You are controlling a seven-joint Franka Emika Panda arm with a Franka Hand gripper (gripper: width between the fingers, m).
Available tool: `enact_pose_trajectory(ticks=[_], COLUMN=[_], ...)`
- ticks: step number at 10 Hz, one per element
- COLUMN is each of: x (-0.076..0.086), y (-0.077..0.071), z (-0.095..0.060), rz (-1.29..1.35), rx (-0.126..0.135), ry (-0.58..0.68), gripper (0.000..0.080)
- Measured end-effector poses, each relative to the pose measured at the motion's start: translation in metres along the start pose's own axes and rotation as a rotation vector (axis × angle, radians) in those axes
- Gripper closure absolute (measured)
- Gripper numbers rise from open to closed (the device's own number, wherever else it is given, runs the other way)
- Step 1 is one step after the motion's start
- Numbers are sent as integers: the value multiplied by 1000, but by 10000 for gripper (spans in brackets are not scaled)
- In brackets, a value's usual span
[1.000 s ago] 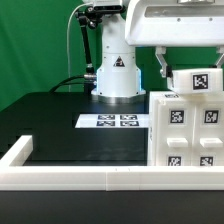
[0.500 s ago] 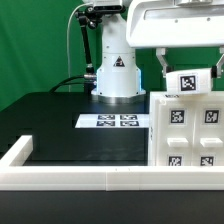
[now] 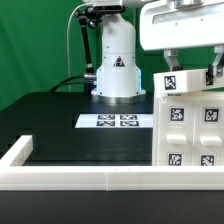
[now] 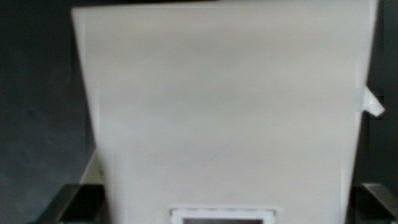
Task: Assemble cabinet
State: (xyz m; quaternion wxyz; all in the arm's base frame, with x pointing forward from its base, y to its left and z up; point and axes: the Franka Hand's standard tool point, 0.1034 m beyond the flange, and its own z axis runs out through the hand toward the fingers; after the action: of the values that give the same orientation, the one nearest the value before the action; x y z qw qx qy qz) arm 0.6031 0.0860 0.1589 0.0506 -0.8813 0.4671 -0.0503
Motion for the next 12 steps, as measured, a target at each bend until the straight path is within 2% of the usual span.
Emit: enact_pose_trajectory(ticks=[4,10,11,12], x=[-1,0,-2,-3], y=[-2,-5,-6,-7], z=[1,0,1,1], rz=[349,718,767,742], rx=[20,12,12,13], ry=[-29,-67,-76,-77], gripper=[239,239,138,138])
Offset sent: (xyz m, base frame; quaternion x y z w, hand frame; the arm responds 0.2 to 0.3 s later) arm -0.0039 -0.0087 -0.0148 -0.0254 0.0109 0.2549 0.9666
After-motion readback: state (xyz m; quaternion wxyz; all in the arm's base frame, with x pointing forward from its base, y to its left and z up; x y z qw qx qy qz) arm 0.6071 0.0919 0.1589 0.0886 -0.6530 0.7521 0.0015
